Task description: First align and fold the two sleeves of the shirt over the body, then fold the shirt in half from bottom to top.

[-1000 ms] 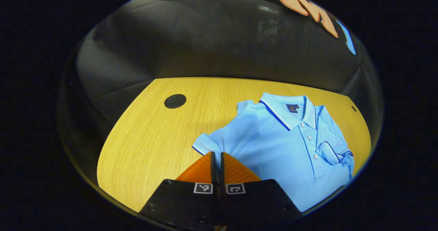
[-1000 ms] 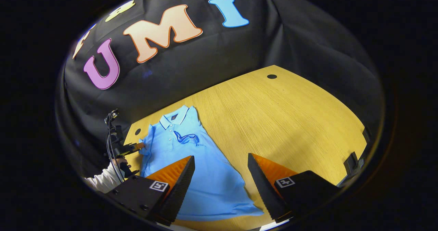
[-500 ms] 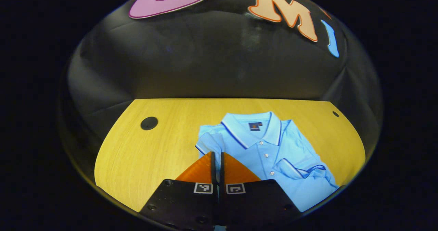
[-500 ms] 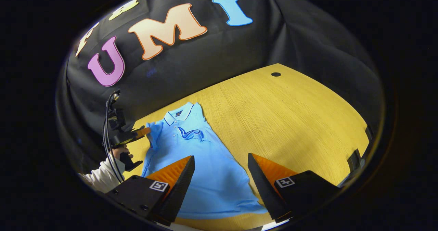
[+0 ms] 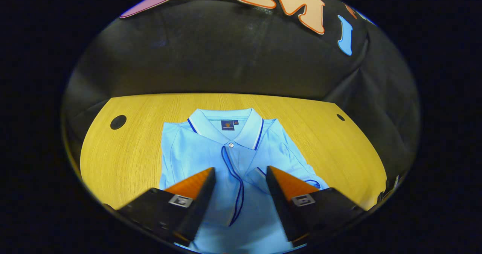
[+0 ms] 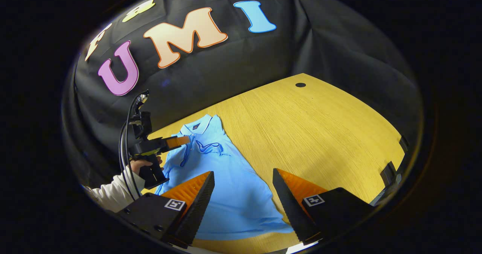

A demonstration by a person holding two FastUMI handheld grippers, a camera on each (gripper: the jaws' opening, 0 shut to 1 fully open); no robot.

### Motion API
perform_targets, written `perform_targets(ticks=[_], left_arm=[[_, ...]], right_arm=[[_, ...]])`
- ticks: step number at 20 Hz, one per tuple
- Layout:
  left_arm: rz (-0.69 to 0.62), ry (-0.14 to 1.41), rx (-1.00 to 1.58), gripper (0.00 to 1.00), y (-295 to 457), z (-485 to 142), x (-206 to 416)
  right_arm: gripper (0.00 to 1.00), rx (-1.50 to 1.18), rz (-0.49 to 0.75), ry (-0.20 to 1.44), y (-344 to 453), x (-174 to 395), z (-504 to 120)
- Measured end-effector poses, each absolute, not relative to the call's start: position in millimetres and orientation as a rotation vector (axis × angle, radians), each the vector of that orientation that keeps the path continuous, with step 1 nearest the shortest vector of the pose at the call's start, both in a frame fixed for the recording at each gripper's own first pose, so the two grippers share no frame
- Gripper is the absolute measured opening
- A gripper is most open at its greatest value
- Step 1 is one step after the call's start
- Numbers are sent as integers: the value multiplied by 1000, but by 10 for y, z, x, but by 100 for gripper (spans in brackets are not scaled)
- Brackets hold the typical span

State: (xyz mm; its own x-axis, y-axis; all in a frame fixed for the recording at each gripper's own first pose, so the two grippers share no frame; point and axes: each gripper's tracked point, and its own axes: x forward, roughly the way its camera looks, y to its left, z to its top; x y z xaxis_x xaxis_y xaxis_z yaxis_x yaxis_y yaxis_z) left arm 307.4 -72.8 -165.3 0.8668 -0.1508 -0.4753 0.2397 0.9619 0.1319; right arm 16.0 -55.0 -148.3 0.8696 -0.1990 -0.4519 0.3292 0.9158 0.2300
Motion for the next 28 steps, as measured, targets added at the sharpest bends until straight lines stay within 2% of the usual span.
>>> perform_targets(ticks=[2, 10, 14, 17, 22, 28], left_arm=[[-200, 459, 191, 96, -604, -1542, 2882], [-144, 418, 221, 96, 115, -1237, 1419], [-74, 434, 229, 96, 401, -1514, 548], [8, 501, 166, 96, 552, -2002, -10], [108, 547, 94, 96, 799, -2533, -356], [104, 532, 118, 97, 718, -2706, -355]], right_arm=[[98, 294, -273, 433, -473, 113, -1525], [98, 213, -214, 477, -320, -188, -1862], [98, 143, -144, 534, -305, -445, -2143], [98, 48, -83, 572, -315, -614, -2356], [98, -29, -7, 609, -364, -686, -2673], [98, -77, 61, 647, -352, -703, -2971]])
